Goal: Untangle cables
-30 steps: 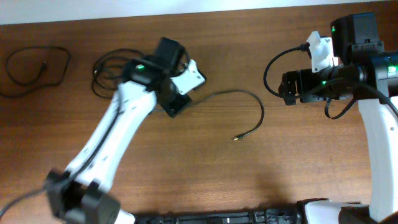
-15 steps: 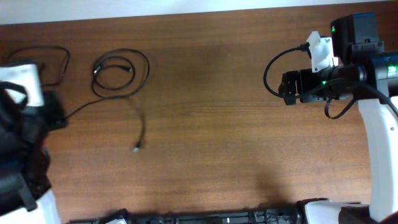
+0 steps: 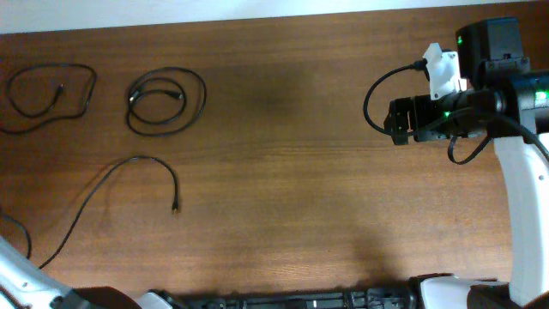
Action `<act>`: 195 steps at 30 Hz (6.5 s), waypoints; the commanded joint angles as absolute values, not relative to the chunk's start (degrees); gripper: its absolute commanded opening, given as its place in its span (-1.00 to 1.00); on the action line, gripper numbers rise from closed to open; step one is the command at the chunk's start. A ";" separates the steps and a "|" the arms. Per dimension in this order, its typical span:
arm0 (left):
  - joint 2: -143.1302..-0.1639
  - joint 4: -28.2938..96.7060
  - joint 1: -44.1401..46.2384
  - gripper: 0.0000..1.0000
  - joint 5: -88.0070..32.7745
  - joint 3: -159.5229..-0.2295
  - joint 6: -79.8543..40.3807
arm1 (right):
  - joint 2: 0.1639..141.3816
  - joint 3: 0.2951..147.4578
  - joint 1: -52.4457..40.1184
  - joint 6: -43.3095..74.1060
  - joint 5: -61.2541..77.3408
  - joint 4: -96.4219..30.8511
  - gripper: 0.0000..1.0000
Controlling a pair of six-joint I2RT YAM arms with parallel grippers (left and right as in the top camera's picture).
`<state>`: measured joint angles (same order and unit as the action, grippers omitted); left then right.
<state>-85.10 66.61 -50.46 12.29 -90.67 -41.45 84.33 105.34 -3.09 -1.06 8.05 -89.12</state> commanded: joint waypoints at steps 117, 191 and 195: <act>-0.34 27.62 -7.27 0.98 -20.80 -29.17 2.22 | 83.85 106.08 -2.96 -0.75 8.38 -89.12 0.97; -0.34 3.51 -0.75 0.98 -11.29 -0.49 2.24 | 81.71 104.86 -2.96 -4.25 2.92 -79.48 0.97; -0.34 3.51 -0.75 0.98 -11.27 -0.49 2.24 | 73.17 92.09 -2.96 -6.94 2.94 -65.49 0.97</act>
